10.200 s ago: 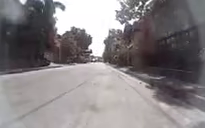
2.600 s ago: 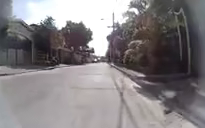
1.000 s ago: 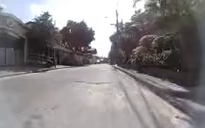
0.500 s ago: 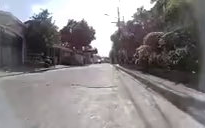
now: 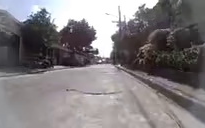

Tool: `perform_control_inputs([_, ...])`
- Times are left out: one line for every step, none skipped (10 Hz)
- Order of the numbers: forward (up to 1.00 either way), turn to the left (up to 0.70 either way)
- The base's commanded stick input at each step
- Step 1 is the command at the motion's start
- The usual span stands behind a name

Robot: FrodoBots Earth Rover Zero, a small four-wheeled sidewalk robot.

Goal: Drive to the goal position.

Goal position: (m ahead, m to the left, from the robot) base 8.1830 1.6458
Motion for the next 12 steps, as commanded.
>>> perform_control_inputs([1.0, 0.0])
perform_control_inputs([1.0, 0.0])
perform_control_inputs([1.0, 0.0])
perform_control_inputs([1.0, 0.0])
perform_control_inputs([1.0, 0.0])
perform_control_inputs([1.0, 0.0])
perform_control_inputs([1.0, 0.0])
perform_control_inputs([1.0, 0.0])
perform_control_inputs([1.0, 0.0])
perform_control_inputs([1.0, 0.0])
perform_control_inputs([1.0, 0.0])
perform_control_inputs([1.0, 0.0])
